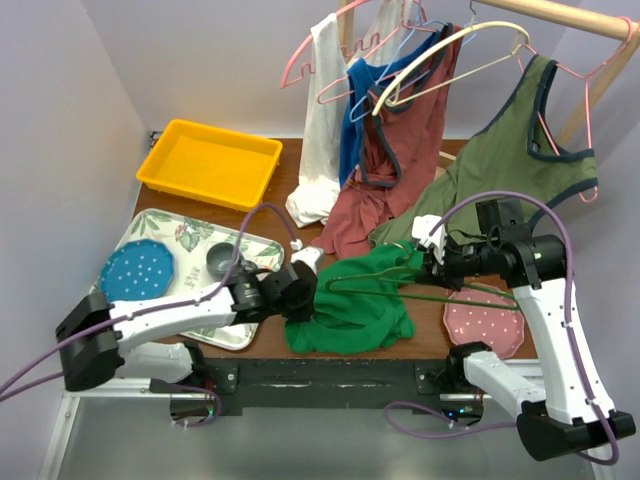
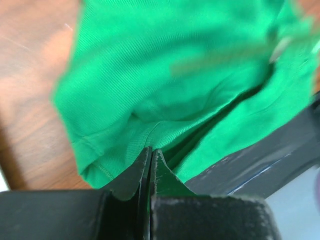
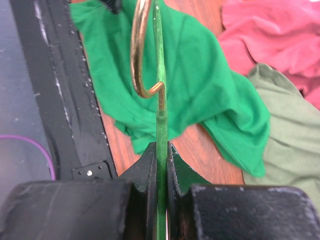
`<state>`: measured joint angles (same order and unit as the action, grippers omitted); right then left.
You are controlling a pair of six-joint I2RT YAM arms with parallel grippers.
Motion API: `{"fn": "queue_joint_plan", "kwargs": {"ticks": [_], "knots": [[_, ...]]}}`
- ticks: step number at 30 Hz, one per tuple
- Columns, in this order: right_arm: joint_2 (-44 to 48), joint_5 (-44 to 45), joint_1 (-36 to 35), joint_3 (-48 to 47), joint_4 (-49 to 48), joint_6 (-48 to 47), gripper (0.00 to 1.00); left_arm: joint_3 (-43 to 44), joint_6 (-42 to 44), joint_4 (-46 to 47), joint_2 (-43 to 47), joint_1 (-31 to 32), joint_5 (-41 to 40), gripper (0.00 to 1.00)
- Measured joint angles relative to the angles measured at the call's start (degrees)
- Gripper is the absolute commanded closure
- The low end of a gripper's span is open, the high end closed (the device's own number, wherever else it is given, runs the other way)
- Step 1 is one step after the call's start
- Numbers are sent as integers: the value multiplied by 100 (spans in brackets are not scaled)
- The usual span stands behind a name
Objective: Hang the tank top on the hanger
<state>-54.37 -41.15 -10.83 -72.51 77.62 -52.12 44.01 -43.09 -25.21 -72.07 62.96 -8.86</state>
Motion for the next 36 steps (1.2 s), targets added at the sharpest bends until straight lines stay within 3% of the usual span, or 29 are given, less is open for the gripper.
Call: {"fn": "queue_joint_plan", "kwargs": {"ticks": [10, 36], "knots": [[-24, -236, -166, 0, -2, -20, 100, -280, -221, 151, 896, -1137, 44, 100], [-651, -503, -400, -46, -2, -188, 100, 332, -284, 26, 997, -1158, 579, 100]]}}
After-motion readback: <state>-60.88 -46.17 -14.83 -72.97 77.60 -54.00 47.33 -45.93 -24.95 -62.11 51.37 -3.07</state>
